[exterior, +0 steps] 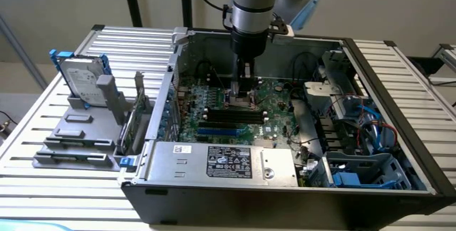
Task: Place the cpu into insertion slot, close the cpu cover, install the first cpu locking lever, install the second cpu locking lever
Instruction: 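Place the cpu into insertion slot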
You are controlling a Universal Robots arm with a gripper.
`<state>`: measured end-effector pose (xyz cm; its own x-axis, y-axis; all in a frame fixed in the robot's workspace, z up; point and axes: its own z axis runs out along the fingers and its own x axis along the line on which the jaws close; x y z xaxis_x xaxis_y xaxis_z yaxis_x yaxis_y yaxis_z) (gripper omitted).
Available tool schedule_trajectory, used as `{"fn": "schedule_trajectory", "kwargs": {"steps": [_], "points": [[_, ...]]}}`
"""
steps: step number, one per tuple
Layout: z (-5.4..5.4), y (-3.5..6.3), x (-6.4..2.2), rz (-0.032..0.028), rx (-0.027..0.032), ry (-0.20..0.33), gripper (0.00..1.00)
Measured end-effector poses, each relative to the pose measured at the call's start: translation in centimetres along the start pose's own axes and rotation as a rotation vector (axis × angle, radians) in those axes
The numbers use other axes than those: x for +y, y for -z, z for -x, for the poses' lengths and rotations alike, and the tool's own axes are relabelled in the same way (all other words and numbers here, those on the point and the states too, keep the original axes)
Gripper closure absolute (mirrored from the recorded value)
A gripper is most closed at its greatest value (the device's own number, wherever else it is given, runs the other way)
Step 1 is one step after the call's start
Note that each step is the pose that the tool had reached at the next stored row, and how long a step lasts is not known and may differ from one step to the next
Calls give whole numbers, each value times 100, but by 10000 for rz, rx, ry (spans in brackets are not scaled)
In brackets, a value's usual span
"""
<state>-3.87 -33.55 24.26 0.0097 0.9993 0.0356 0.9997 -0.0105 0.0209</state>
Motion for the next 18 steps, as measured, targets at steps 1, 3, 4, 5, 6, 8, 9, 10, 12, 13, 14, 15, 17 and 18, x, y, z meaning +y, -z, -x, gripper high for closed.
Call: {"fn": "schedule_trajectory", "kwargs": {"steps": [1, 3, 4, 5, 6, 8, 9, 10, 12, 13, 14, 15, 17, 18], "points": [[-3, -15, -4, 13, 0, 1, 46], [-7, -46, -10, 40, 0, 3, 46], [-9, -61, -12, 48, 0, 4, 46], [-11, -76, -14, 54, 1, 5, 46], [-13, -91, -16, 58, 1, 5, 46], [-21, -119, -20, 65, 1, 7, 46], [-27, -130, -21, 67, 0, 6, 46], [-33, -141, -21, 69, -1, 6, 46], [-45, -163, -22, 73, 1, 6, 46], [-49, -175, -22, 74, 2, 6, 46], [-51, -187, -22, 74, 1, 7, 46], [-53, -199, -22, 74, 1, 8, 46], [-54, -222, -23, 74, 1, 7, 46], [-55, -233, -23, 74, 1, 6, 46]]}}
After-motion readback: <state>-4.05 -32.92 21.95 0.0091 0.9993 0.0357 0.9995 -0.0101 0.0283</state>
